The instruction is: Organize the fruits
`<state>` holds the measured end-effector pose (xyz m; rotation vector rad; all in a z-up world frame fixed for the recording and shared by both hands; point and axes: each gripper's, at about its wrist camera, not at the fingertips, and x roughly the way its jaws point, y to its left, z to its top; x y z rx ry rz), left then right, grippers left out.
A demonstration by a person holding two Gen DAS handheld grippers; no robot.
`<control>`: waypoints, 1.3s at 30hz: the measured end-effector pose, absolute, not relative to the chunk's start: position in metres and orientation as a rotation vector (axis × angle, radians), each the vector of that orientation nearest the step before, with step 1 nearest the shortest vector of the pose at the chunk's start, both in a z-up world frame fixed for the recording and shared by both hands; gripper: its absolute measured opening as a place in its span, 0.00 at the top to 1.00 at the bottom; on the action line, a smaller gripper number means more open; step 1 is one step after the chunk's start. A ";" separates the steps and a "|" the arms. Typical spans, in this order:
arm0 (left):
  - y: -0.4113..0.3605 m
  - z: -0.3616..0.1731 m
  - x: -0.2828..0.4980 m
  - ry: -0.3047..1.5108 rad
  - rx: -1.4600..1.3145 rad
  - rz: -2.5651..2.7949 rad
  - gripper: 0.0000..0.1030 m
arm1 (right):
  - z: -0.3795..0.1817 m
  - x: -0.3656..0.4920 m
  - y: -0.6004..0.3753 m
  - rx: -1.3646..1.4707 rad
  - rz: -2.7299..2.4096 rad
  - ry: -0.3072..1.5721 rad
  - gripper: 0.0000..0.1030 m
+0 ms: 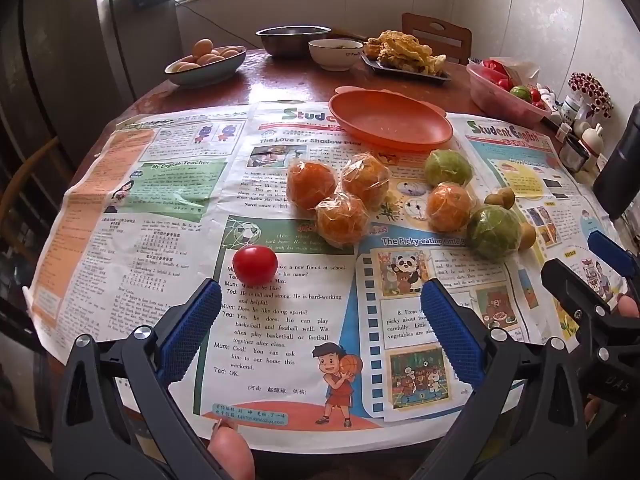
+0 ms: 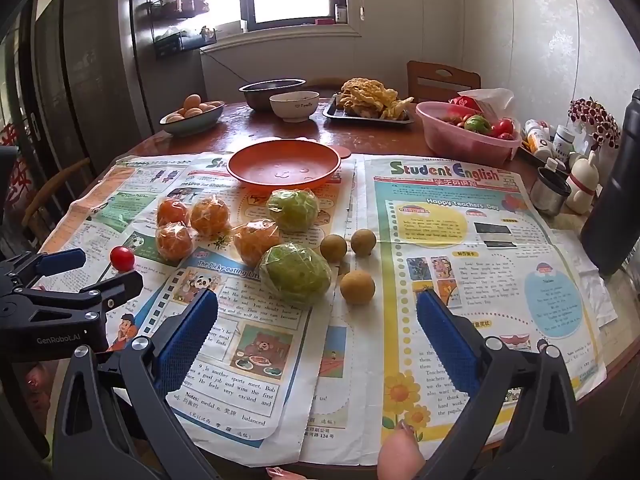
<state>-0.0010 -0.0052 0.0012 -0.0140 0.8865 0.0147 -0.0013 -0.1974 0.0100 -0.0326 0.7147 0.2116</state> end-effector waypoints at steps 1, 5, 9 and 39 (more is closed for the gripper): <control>-0.005 0.001 -0.002 0.885 -0.013 0.015 0.09 | 0.010 -0.001 -0.197 -0.034 0.213 0.715 0.04; -0.006 0.001 -0.002 0.888 -0.011 0.016 0.09 | 0.010 -0.001 -0.196 -0.036 0.210 0.715 0.04; -0.007 0.002 -0.003 0.884 -0.010 0.012 0.09 | 0.010 -0.002 -0.197 -0.033 0.209 0.715 0.04; -0.007 0.002 -0.003 0.878 -0.006 0.008 0.09 | 0.010 -0.001 -0.197 -0.036 0.215 0.724 0.04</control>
